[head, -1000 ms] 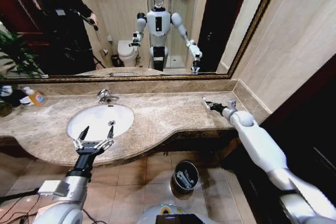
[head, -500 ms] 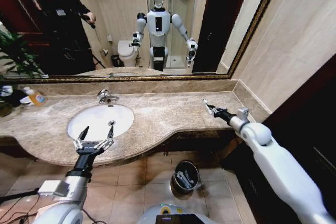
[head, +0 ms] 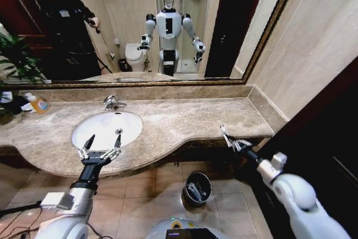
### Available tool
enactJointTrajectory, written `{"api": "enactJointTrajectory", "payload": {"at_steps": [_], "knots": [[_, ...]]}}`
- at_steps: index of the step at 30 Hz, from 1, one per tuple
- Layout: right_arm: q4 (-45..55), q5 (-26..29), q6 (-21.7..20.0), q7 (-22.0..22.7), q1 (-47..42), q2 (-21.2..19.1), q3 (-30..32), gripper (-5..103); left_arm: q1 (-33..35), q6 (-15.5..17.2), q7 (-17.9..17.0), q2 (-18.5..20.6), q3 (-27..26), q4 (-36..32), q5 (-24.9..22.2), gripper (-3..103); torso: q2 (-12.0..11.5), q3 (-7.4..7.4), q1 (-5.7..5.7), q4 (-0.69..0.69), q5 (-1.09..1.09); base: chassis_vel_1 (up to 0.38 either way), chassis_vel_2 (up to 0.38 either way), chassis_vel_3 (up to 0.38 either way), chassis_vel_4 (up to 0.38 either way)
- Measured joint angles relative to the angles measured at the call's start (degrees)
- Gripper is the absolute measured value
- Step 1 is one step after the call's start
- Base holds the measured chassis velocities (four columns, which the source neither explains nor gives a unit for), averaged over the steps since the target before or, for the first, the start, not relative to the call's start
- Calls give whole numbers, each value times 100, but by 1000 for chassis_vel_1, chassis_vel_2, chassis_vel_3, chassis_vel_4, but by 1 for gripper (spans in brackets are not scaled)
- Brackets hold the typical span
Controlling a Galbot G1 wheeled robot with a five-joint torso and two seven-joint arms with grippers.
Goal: Pick up the trash from the sink and place it in the trash bin.
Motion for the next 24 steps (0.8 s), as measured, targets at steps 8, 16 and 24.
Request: {"api": "enactJointTrajectory", "payload": {"at_steps": [8,16,24], "knots": [[-1146,-749,1111,-253,32,514,-484,0,0,0,0,0,0,0,0,100,-1,1,1,1,0,0,0,0,0],[-2530,-1565,1597,-28,512,1094,-903,0,0,0,0,0,0,0,0,100,-1,1,1,1,-1,0,0,0,0],[-4226,-2781,2291,683,1204,1488,-1268,0,0,0,0,0,0,0,0,100,-1,1,1,1,1,0,0,0,0]]}}
